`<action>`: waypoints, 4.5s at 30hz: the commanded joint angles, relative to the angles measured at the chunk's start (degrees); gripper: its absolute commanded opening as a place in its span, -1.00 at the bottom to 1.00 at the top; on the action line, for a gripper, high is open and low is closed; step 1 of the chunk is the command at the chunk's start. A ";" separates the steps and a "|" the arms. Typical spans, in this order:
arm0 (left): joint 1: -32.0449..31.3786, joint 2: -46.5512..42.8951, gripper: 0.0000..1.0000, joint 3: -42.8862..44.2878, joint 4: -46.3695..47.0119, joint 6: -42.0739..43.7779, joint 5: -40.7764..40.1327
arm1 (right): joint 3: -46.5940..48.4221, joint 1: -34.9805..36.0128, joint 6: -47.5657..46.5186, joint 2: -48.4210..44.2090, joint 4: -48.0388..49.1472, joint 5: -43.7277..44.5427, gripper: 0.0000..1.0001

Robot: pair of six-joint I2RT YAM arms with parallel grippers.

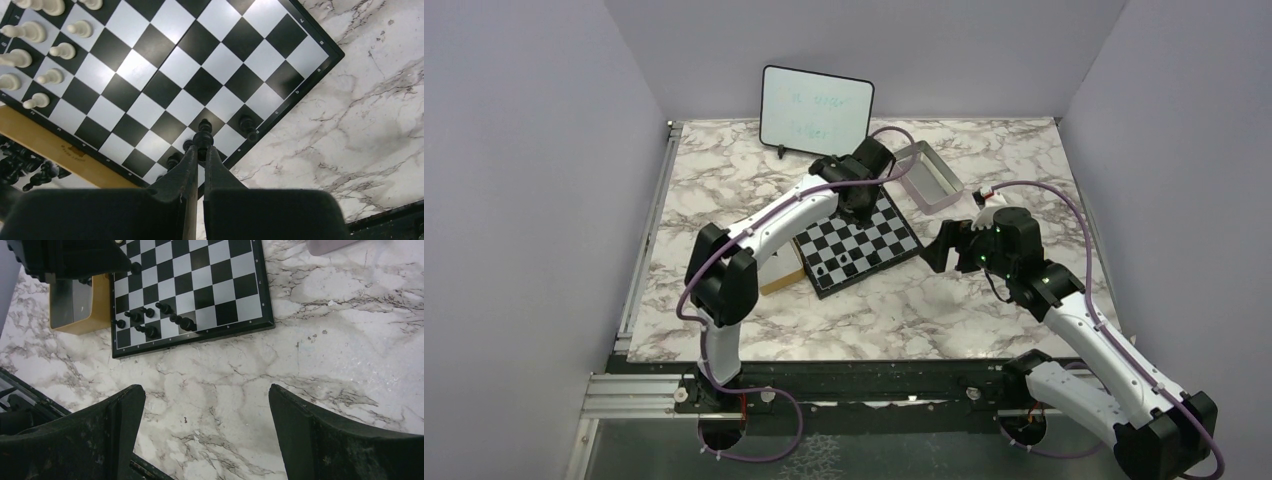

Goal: Set up the chess pieces on the board
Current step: Place the chess piece on the chessboard, then pick up the chess piece from the storage box.

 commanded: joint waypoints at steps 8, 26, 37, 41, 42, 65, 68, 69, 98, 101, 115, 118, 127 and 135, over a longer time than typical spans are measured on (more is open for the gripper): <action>-2.77 8.27 -0.91 7.28 -2.54 -0.79 -1.26 | 0.32 -0.45 -0.56 -1.15 -0.76 1.55 1.00; -2.95 13.57 -0.91 7.22 -1.75 -0.29 -0.17 | 0.00 -0.45 -0.56 -0.73 -0.49 1.97 1.00; -3.04 13.83 -0.92 4.40 -0.10 -0.30 0.87 | -0.12 -0.45 -0.74 -0.96 -0.73 2.21 1.00; -3.04 13.93 -0.92 4.02 0.17 -0.32 1.25 | -0.08 -0.45 -0.65 -1.02 -0.75 2.30 1.00; -3.09 13.88 -0.92 3.90 0.18 -0.42 1.25 | -0.09 -0.45 -0.63 -1.02 -0.74 2.25 1.00; -3.13 14.81 -0.92 2.76 1.23 -0.39 2.14 | -0.29 -0.44 -0.65 -1.14 -0.73 2.35 1.00; -3.13 14.93 -0.92 2.79 1.28 -0.39 2.06 | -0.30 -0.45 -0.65 -1.19 -0.76 2.30 1.00; -3.13 15.00 -0.92 2.78 1.29 -0.39 2.04 | -0.25 -0.45 -0.65 -1.22 -0.74 2.30 1.00; -2.19 5.98 -0.48 4.93 -0.53 -0.48 -2.96 | 0.57 -0.45 -0.73 -0.27 -0.27 1.17 1.00; -1.11 3.42 -0.48 3.29 -0.70 -0.64 -5.00 | 0.49 -0.45 -0.74 -0.19 -0.20 0.95 1.00; 11.98 -9.76 -0.51 -12.58 3.08 -1.07 -10.24 | -0.20 -0.45 -0.34 0.47 0.54 0.21 1.00; 15.54 -11.82 -0.51 -16.09 4.84 -0.83 -10.44 | -0.45 -0.45 -0.30 0.62 0.83 -0.01 1.00; 25.35 -13.41 -0.52 -23.03 9.87 -0.51 -9.19 | -0.44 -0.43 -0.56 0.27 0.47 0.10 1.00; 29.53 -10.72 -0.50 -24.98 13.45 -0.31 -8.41 | -0.69 -0.43 -0.56 -0.06 0.50 0.37 1.00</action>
